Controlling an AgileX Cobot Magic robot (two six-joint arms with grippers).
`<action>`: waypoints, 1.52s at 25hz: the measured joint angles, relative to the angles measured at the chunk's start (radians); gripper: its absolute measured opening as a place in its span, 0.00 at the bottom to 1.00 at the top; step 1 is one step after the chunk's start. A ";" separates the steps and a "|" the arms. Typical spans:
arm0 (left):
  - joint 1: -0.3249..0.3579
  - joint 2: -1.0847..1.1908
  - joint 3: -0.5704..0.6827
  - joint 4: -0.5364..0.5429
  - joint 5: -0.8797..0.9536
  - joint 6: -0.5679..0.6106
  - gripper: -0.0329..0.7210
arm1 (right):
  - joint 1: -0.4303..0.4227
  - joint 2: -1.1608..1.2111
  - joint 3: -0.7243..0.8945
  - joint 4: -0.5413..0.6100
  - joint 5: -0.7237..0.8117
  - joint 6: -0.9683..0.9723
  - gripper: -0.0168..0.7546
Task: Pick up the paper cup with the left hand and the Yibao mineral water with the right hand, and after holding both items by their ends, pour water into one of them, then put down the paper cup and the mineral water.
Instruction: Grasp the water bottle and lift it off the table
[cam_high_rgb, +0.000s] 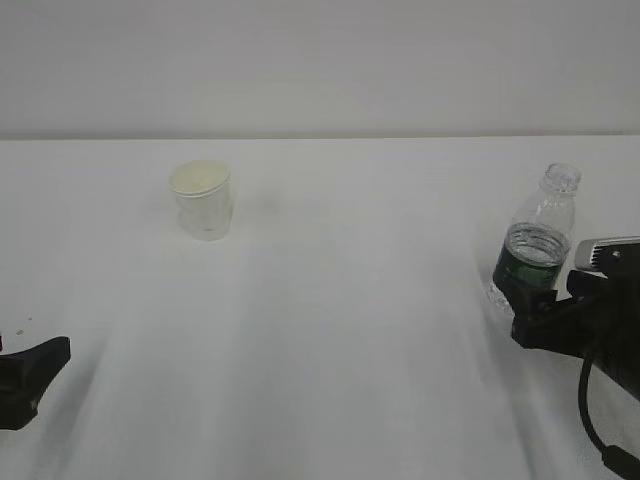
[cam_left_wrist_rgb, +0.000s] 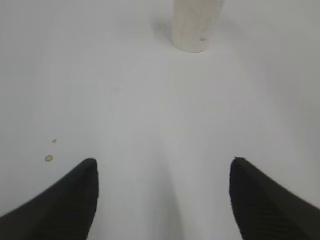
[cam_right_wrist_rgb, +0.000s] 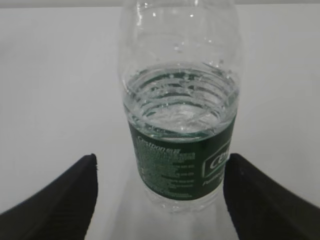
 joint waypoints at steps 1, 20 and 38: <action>0.000 0.000 0.000 0.000 0.000 0.000 0.83 | 0.000 0.007 -0.004 0.005 0.000 -0.002 0.79; 0.000 0.000 0.000 0.000 -0.001 0.000 0.83 | 0.000 0.090 -0.085 0.019 0.000 -0.006 0.79; 0.000 0.000 0.000 0.000 -0.001 0.000 0.83 | 0.000 0.094 -0.123 0.053 0.000 -0.006 0.79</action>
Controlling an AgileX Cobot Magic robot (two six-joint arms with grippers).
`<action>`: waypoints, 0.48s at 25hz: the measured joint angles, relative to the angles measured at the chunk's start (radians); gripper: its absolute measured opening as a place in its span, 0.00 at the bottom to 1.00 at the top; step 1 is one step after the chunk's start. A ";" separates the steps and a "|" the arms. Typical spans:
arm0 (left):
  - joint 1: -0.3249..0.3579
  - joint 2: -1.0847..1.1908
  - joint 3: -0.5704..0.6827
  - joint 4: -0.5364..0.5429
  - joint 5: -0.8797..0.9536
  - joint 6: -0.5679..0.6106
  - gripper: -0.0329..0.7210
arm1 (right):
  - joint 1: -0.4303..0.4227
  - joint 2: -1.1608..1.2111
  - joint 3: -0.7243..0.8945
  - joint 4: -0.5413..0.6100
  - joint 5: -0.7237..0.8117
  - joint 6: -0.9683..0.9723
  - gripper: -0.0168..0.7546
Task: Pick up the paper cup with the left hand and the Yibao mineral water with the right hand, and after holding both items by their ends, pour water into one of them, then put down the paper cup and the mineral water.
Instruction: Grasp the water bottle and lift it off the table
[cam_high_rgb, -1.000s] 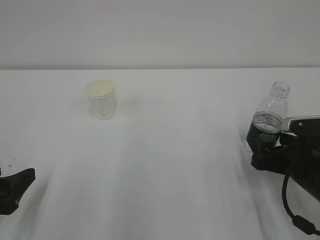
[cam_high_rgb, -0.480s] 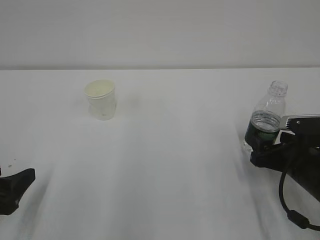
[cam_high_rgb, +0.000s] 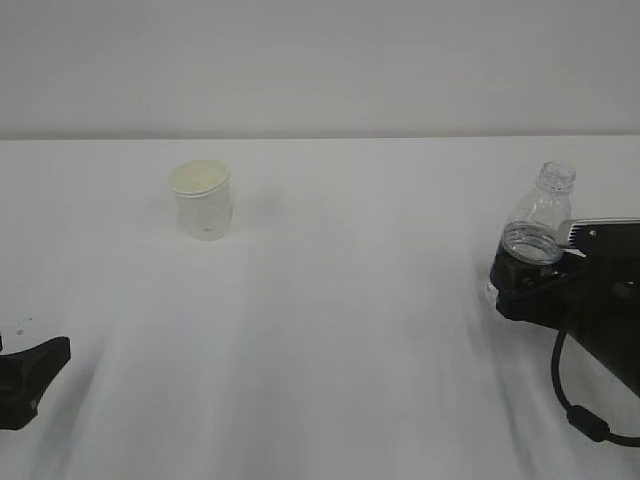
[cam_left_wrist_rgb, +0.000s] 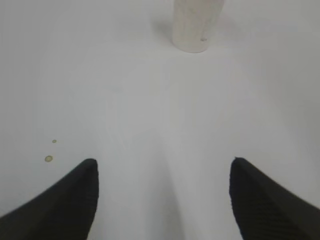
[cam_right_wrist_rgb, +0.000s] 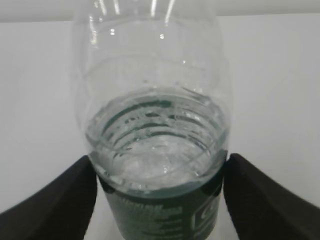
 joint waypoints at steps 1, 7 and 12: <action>0.000 0.000 0.000 0.000 0.000 0.000 0.83 | 0.000 0.000 -0.002 0.000 0.000 0.000 0.79; 0.000 0.000 0.000 0.004 0.000 0.000 0.83 | 0.000 0.000 -0.030 0.000 0.002 0.000 0.79; 0.000 0.000 0.000 0.007 0.000 0.000 0.83 | 0.000 0.003 -0.048 0.004 0.016 0.000 0.79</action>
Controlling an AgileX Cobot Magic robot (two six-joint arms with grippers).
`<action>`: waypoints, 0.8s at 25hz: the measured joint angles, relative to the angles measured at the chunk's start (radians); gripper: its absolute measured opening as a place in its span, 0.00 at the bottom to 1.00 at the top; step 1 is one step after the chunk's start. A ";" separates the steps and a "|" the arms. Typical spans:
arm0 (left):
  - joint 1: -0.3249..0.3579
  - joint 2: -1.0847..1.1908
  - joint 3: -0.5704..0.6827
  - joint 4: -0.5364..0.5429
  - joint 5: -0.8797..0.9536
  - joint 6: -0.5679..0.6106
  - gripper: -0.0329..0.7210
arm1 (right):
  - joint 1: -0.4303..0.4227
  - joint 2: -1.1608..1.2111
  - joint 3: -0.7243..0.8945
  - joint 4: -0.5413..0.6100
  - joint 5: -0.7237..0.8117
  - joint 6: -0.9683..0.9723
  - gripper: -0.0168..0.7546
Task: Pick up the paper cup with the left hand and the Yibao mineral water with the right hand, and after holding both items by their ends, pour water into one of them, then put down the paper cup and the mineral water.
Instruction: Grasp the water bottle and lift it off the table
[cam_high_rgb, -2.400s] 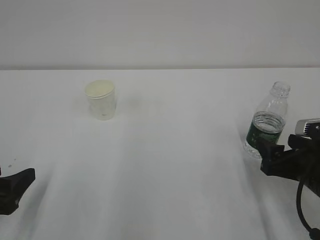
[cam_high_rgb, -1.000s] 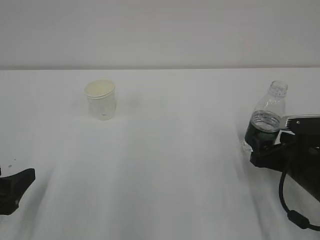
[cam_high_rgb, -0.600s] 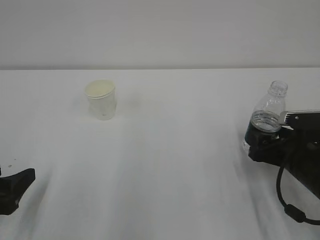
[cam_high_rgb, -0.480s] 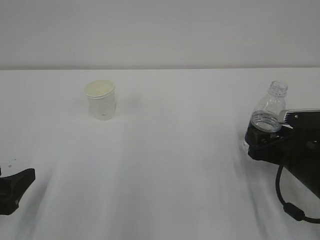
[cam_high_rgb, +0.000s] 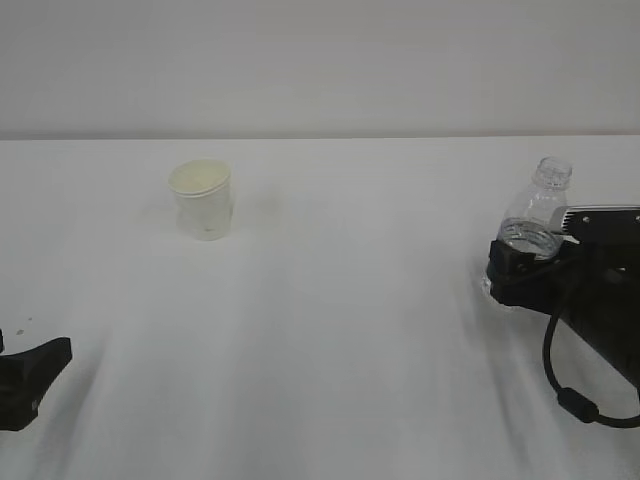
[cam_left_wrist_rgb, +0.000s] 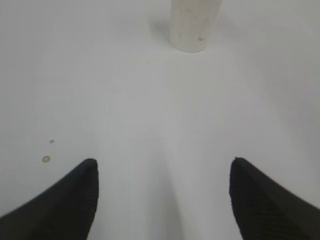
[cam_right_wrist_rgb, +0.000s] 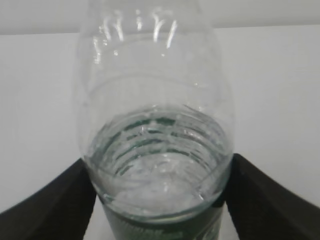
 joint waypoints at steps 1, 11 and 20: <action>0.000 0.000 0.000 0.002 0.000 0.000 0.83 | 0.000 0.000 0.000 0.000 0.002 0.000 0.79; 0.000 0.000 0.000 0.018 0.000 -0.002 0.83 | 0.000 0.000 -0.007 0.000 0.029 -0.002 0.79; 0.000 0.000 0.000 0.031 0.000 -0.002 0.83 | 0.000 0.000 -0.013 0.000 0.055 -0.002 0.79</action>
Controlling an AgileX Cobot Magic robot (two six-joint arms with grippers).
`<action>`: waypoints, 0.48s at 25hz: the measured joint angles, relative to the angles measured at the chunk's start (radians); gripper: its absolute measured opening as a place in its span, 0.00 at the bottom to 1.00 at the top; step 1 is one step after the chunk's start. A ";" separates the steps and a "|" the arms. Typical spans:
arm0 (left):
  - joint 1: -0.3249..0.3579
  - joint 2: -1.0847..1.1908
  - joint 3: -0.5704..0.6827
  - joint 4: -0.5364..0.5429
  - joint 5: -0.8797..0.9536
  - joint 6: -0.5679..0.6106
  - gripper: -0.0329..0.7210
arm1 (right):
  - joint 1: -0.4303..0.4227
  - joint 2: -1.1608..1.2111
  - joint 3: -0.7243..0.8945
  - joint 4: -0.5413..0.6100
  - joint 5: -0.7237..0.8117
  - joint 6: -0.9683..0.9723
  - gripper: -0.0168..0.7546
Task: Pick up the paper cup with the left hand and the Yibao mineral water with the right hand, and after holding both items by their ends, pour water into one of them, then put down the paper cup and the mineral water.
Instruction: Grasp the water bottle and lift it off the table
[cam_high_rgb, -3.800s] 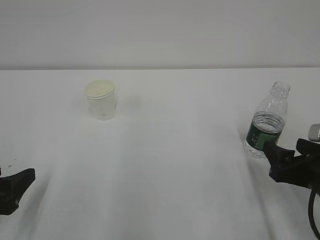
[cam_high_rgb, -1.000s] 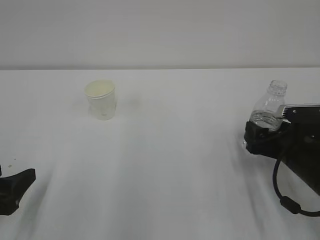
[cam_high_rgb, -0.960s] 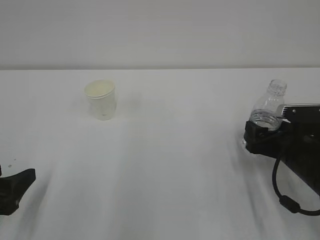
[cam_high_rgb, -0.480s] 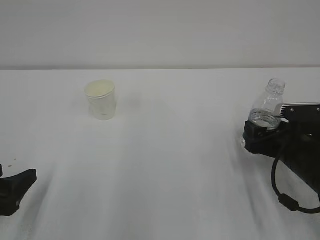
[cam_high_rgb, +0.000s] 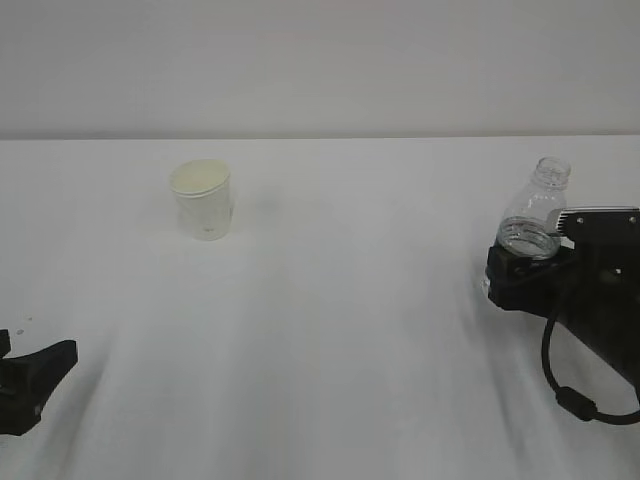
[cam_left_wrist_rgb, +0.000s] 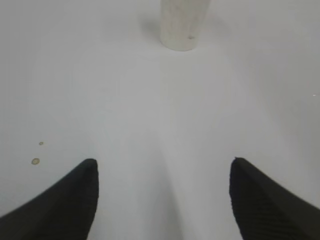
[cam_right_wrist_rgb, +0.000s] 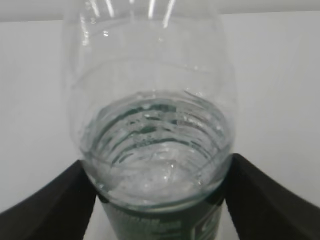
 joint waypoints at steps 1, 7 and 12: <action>0.000 0.000 0.000 0.001 0.000 0.000 0.83 | 0.000 0.000 0.000 0.000 0.002 0.000 0.79; 0.000 0.000 0.000 0.004 0.000 0.000 0.83 | 0.000 0.003 0.000 0.000 0.026 0.000 0.79; 0.000 0.000 0.000 0.004 0.000 0.000 0.83 | 0.000 0.052 -0.020 0.000 0.026 0.000 0.79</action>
